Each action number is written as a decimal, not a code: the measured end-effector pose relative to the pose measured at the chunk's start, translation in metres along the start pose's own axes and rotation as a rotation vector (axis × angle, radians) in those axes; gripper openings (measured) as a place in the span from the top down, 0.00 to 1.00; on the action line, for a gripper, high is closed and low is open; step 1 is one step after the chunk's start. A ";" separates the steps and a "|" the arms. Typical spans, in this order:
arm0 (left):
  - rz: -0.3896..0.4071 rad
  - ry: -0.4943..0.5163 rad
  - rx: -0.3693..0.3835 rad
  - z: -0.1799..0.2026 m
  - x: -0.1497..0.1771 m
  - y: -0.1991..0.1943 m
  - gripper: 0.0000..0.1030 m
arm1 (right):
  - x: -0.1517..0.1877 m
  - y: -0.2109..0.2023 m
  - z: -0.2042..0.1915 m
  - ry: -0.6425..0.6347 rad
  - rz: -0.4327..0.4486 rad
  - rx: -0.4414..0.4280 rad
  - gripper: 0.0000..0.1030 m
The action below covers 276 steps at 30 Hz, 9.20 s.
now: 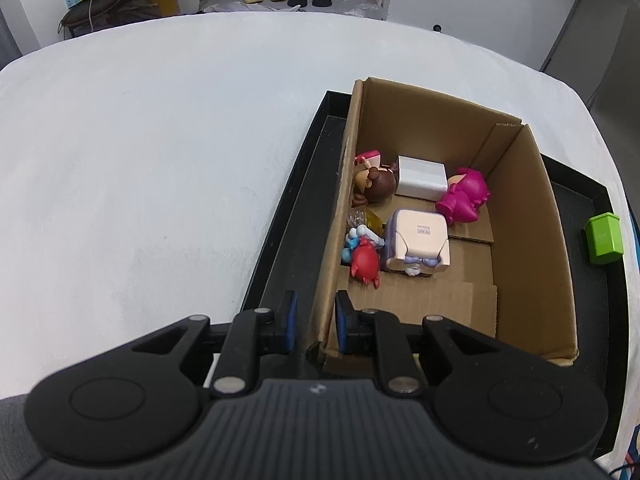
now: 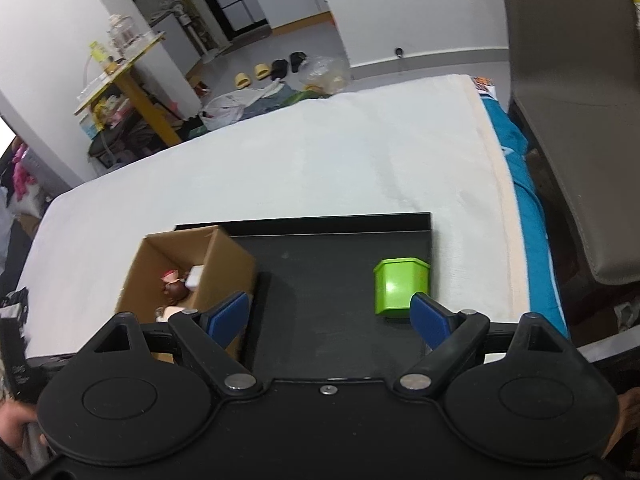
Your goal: Organize rigid objects
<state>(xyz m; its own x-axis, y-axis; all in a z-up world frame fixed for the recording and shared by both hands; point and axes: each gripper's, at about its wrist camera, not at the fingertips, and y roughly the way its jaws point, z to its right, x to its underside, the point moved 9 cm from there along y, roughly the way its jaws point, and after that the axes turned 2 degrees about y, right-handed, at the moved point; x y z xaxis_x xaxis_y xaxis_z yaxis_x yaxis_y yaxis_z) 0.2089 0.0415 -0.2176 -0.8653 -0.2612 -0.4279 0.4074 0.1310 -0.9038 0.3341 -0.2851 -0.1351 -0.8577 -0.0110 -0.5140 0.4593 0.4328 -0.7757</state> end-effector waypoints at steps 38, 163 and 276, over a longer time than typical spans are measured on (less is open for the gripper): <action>-0.012 0.037 0.012 0.006 -0.001 0.004 0.87 | 0.006 0.109 0.034 0.057 -0.140 0.166 0.67; -0.019 0.044 0.085 0.004 -0.004 0.001 0.91 | 0.036 0.063 -0.174 -0.139 -0.121 0.021 0.49; 0.255 0.208 0.206 0.009 0.077 -0.277 0.15 | 0.163 -0.170 -0.144 -0.031 0.088 0.196 0.00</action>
<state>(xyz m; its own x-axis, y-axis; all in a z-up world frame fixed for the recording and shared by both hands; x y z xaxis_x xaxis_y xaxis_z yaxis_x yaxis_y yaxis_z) 0.0315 -0.0236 -0.0001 -0.7606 -0.0427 -0.6479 0.6492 -0.0341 -0.7599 0.0832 -0.2308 -0.0347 -0.8061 -0.0094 -0.5917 0.5711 0.2497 -0.7820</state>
